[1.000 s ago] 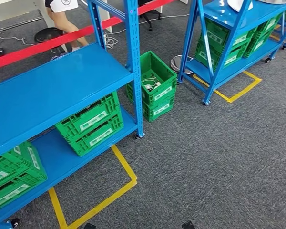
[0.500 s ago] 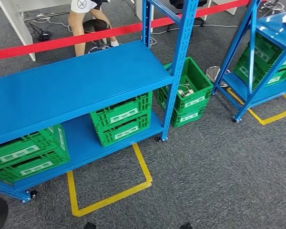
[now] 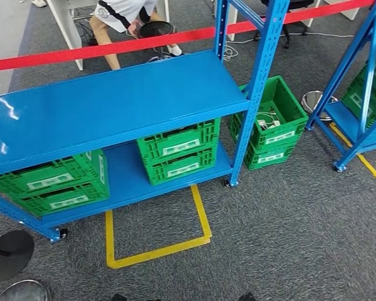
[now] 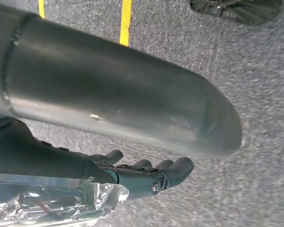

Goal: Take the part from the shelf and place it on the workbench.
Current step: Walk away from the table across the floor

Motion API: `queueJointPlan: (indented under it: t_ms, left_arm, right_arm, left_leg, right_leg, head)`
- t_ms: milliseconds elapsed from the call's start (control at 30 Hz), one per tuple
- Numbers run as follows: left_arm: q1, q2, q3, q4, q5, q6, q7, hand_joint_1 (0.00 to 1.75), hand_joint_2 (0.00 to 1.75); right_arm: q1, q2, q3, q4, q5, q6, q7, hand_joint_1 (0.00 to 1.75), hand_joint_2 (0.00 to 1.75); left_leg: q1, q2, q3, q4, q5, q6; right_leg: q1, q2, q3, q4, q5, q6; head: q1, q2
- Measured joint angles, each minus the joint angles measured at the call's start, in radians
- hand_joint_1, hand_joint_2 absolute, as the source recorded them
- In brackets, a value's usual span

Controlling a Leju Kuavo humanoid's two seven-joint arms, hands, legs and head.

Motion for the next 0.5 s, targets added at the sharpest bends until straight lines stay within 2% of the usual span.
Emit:
queueJointPlan:
  t_ms: [67, 100, 133, 200, 233, 267, 300, 367, 400, 433, 467, 500]
  left_arm:
    - [0.000, 0.000, 0.000, 0.000, 0.000, 0.000, 0.000, 0.00, 0.00]
    - [0.000, 0.000, 0.000, 0.000, 0.000, 0.000, 0.000, 0.00, 0.00]
    - [0.000, 0.000, 0.000, 0.000, -0.001, -0.001, 0.000, 0.00, 0.00]
    - [0.000, 0.000, 0.000, -0.001, -0.002, -0.001, 0.000, 0.00, 0.00]
    - [0.000, -0.001, 0.000, -0.001, -0.003, -0.001, 0.000, 0.00, 0.00]
    - [0.000, -0.001, 0.000, -0.001, -0.003, -0.002, 0.000, 0.00, 0.00]
    - [0.000, -0.002, 0.000, -0.001, -0.003, -0.002, 0.000, 0.00, 0.00]
    - [-0.001, -0.002, 0.000, -0.002, -0.003, -0.002, 0.000, 0.00, 0.00]
    - [-0.001, -0.002, 0.000, -0.002, -0.003, -0.002, 0.000, 0.00, 0.00]
    - [-0.001, -0.002, 0.000, -0.002, -0.003, -0.002, 0.000, 0.00, 0.00]
    - [-0.001, -0.002, 0.000, -0.002, -0.003, -0.003, 0.000, 0.00, 0.00]
    - [-0.001, -0.002, 0.000, -0.002, -0.003, -0.003, 0.000, 0.00, 0.00]
  right_arm:
    - [0.000, 0.000, 0.000, 0.000, 0.000, 0.000, 0.000, 0.00, 0.00]
    - [-0.001, 0.000, 0.000, 0.000, 0.000, 0.000, 0.000, 0.00, 0.00]
    - [-0.002, 0.000, 0.000, 0.000, 0.000, 0.000, 0.001, 0.00, 0.00]
    - [-0.005, 0.000, 0.000, 0.000, 0.000, 0.001, 0.002, 0.00, 0.00]
    - [-0.007, 0.000, 0.000, 0.000, 0.000, 0.001, 0.003, 0.00, 0.00]
    - [-0.009, 0.000, 0.000, 0.000, 0.000, 0.001, 0.003, 0.00, 0.00]
    - [-0.010, 0.000, 0.000, 0.000, 0.000, 0.001, 0.003, 0.00, 0.00]
    - [-0.010, 0.000, 0.000, 0.000, 0.000, 0.002, 0.003, 0.00, 0.00]
    - [-0.008, 0.000, 0.000, 0.000, 0.000, 0.002, 0.003, 0.00, 0.00]
    - [-0.005, 0.000, 0.000, 0.000, 0.000, 0.002, 0.003, 0.00, 0.00]
    - [-0.003, 0.000, 0.000, 0.000, 0.000, 0.002, 0.003, 0.00, 0.00]
    - [-0.002, 0.000, 0.000, 0.000, 0.000, 0.002, 0.003, 0.00, 0.00]
  left_leg:
    - [0.000, 0.001, 0.004, -0.007, 0.004, 0.000]
    - [-0.001, 0.009, 0.025, -0.044, 0.020, 0.002]
    - [-0.003, 0.032, 0.055, -0.095, 0.038, 0.006]
    - [-0.009, 0.057, 0.111, -0.203, 0.068, 0.023]
    - [-0.009, 0.058, 0.120, -0.225, 0.070, 0.033]
    - [-0.008, 0.042, 0.120, -0.233, 0.070, 0.042]
    - [-0.005, 0.031, 0.120, -0.235, 0.073, 0.048]
    - [-0.002, 0.010, 0.118, -0.235, 0.076, 0.056]
    - [-0.002, -0.003, 0.116, -0.235, 0.077, 0.058]
    - [-0.002, -0.017, 0.115, -0.235, 0.078, 0.059]
    - [-0.001, -0.032, 0.115, -0.235, 0.079, 0.058]
    - [0.000, -0.048, 0.116, -0.234, 0.080, 0.056]
  right_leg:
    - [0.000, -0.001, 0.000, 0.000, 0.000, 0.000]
    - [0.000, -0.006, 0.001, 0.000, -0.001, 0.001]
    - [0.001, -0.013, 0.003, 0.000, -0.002, 0.003]
    - [0.008, -0.047, 0.011, -0.001, -0.008, 0.016]
    - [0.010, -0.054, 0.012, 0.001, -0.014, 0.025]
    - [0.011, -0.045, 0.008, 0.015, -0.028, 0.033]
    - [0.008, -0.020, -0.006, 0.049, -0.050, 0.039]
    - [0.005, 0.038, -0.063, 0.174, -0.116, 0.046]
    - [0.004, 0.050, -0.095, 0.241, -0.143, 0.047]
    - [0.004, 0.055, -0.117, 0.284, -0.154, 0.049]
    - [0.003, 0.057, -0.123, 0.290, -0.144, 0.049]
    - [0.002, 0.060, -0.109, 0.255, -0.115, 0.050]
  head:
    - [0.000, 0.000]
    - [0.000, 0.000]
    - [0.000, 0.000]
    - [0.001, 0.000]
    - [0.002, 0.000]
    - [0.004, 0.000]
    - [0.007, 0.000]
    - [0.013, 0.000]
    - [0.014, 0.000]
    - [0.014, 0.000]
    - [0.014, 0.000]
    - [0.014, 0.000]
